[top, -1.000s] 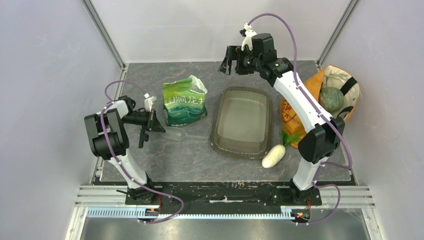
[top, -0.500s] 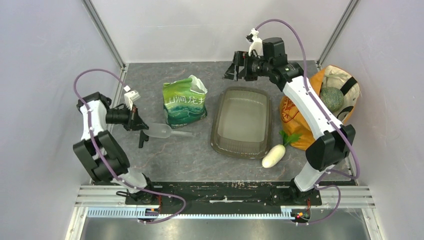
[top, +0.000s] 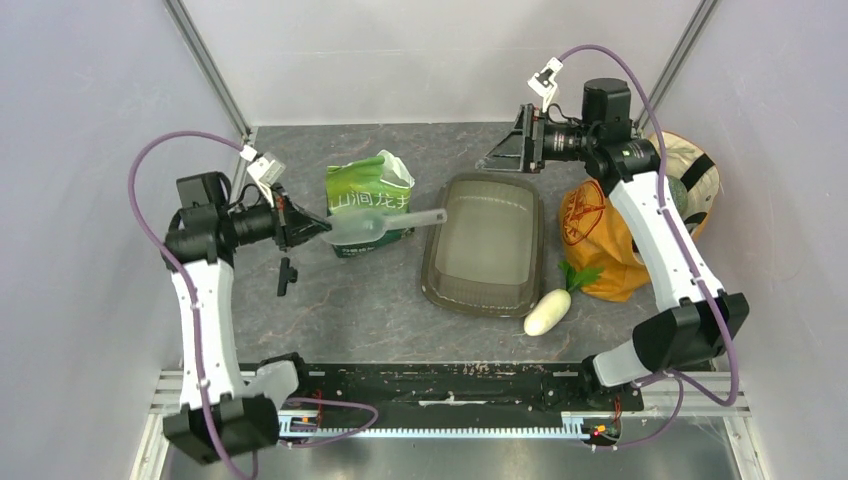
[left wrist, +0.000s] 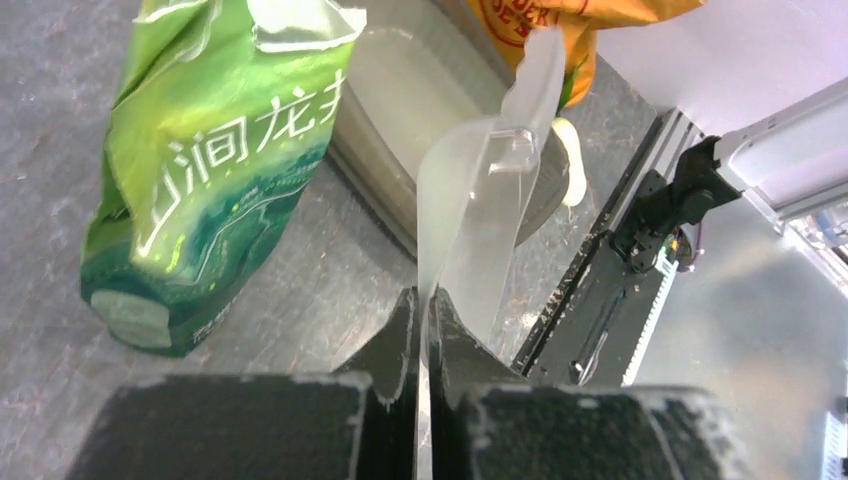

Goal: Fill the litter box with clean litter

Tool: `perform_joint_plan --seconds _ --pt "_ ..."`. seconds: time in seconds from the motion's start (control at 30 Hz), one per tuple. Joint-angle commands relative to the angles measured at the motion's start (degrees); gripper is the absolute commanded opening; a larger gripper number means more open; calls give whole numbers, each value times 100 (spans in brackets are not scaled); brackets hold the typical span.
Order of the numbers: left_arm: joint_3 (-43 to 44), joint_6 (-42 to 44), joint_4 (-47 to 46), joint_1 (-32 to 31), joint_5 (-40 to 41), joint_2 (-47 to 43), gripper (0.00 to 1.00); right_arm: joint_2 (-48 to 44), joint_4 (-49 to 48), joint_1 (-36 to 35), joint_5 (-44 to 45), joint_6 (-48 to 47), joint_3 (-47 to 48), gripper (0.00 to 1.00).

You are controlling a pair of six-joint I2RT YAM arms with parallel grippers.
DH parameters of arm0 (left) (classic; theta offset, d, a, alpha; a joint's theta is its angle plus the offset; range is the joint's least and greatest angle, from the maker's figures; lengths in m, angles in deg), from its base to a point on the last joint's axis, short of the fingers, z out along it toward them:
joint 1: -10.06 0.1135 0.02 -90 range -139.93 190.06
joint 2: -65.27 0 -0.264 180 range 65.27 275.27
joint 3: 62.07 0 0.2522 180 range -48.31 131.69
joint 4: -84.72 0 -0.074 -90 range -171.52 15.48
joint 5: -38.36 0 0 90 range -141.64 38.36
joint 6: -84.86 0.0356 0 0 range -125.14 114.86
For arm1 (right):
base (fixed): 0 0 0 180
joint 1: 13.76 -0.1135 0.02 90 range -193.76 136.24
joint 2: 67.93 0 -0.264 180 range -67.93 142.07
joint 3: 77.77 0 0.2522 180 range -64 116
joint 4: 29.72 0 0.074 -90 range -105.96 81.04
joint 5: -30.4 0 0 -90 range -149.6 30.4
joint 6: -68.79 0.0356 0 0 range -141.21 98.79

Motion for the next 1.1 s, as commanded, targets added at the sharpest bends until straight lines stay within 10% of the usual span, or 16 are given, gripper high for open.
perform_joint_plan --seconds 0.0,0.53,1.07 --pt "-810 -5096 -4593 -558 143 -644 2 -463 -1168 -17 -764 1155 -230 97" --pt "-238 -6677 -6463 -1935 151 479 2 -426 -3475 -159 -1159 3265 -664 89" --pt "-88 -6722 -6593 -1882 -74 473 2 -574 -2495 595 -1432 3277 -1075 79"
